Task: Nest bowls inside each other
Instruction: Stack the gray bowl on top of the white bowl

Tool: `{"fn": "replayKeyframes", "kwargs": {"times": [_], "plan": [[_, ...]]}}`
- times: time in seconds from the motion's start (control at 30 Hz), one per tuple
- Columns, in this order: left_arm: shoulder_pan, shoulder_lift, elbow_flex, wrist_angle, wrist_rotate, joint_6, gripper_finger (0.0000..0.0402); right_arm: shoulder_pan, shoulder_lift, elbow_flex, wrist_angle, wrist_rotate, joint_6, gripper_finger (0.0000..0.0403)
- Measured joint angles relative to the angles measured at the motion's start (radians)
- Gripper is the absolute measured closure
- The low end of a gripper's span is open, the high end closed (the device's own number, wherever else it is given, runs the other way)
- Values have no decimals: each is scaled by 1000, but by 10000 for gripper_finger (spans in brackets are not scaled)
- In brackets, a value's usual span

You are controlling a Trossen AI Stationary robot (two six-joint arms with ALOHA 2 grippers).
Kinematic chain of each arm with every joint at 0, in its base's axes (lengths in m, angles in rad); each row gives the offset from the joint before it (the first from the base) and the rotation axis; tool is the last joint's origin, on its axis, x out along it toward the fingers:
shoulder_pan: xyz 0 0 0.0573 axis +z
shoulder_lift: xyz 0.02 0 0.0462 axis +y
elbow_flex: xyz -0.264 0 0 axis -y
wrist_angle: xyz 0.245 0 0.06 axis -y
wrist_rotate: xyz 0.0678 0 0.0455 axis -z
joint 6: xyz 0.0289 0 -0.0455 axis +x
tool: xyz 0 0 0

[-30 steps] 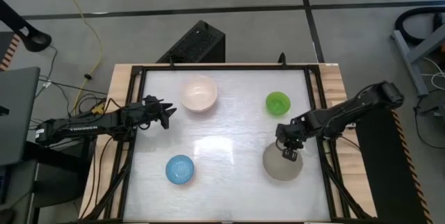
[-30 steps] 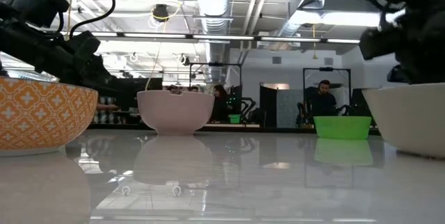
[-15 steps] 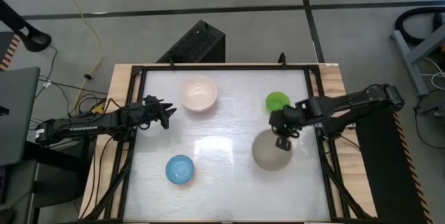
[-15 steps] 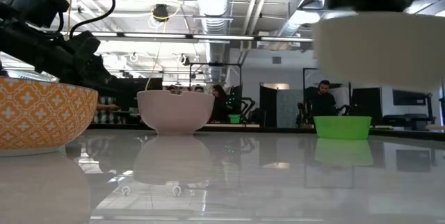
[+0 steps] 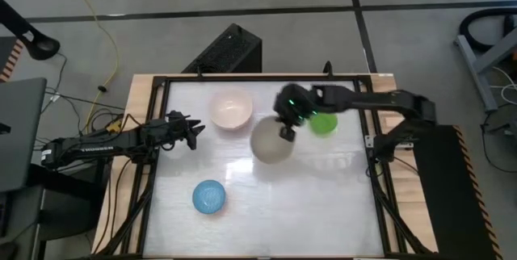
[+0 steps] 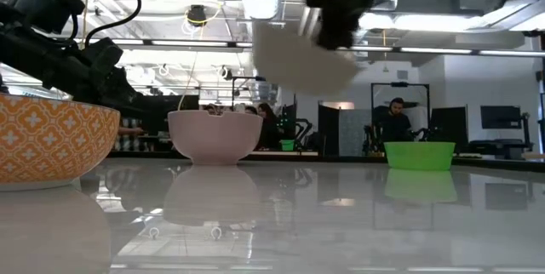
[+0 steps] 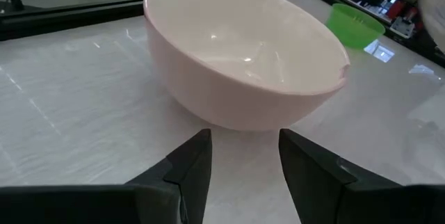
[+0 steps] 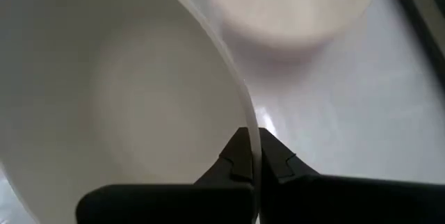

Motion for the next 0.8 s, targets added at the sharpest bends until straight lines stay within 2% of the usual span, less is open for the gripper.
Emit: {"fn": "replayKeyframes", "kwargs": {"times": [0.17,0.23,0.4,0.6,0.8], "plan": [[0,0,0,0,0,0,244,-86,169,230,69,-80,-51,396],[0,0,0,0,0,0,244,-119,240,317,75,-126,-37,396],[0,0,0,0,0,0,244,-180,400,475,77,-163,22,396],[0,0,0,0,-1,0,244,-222,532,570,79,-182,93,396],[0,0,0,0,-1,0,244,-255,594,581,159,-184,158,396]]}}
